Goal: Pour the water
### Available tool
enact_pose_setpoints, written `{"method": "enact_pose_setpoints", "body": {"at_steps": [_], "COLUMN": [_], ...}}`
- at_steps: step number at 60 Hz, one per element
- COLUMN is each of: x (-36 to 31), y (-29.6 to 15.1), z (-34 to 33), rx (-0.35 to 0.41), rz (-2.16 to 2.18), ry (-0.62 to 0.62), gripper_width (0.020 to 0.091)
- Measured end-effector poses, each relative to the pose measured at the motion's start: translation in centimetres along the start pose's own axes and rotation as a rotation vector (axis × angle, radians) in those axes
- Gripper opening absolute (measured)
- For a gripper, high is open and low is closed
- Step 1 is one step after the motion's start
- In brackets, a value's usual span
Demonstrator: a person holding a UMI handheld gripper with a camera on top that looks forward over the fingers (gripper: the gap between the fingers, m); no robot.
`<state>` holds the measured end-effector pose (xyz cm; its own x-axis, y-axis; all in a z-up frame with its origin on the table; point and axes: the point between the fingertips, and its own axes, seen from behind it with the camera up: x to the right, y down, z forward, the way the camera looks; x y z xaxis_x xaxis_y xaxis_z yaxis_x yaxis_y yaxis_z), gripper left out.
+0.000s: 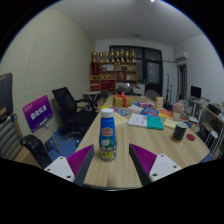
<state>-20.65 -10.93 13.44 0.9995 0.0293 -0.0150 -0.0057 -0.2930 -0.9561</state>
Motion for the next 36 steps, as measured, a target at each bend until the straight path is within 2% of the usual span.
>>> {"method": "enact_pose_setpoints", "body": {"at_steps": [14, 16, 25, 27, 29, 31, 36], "x": [-0.8, -1.1, -0.8, -1.1, -1.4, -1.6, -1.4], "y": [0.5, 0.4, 1.3, 1.9, 2.8, 2.4, 2.4], "z": [12.0, 13.2, 17.9, 18.5, 19.0, 19.3, 19.3], "rx": [0.038, 0.051, 0.062, 0.052, 0.028, 0.058, 0.06], "rz": [-0.019, -0.017, -0.016, -0.028, -0.035, -0.046, -0.065], "ry": [0.035, 0.029, 0.036, 0.029, 0.02, 0.021, 0.006], "gripper_width": [0.0799, 0.0816, 0.0784, 0.0759, 0.0651, 0.0639, 0.0615]}}
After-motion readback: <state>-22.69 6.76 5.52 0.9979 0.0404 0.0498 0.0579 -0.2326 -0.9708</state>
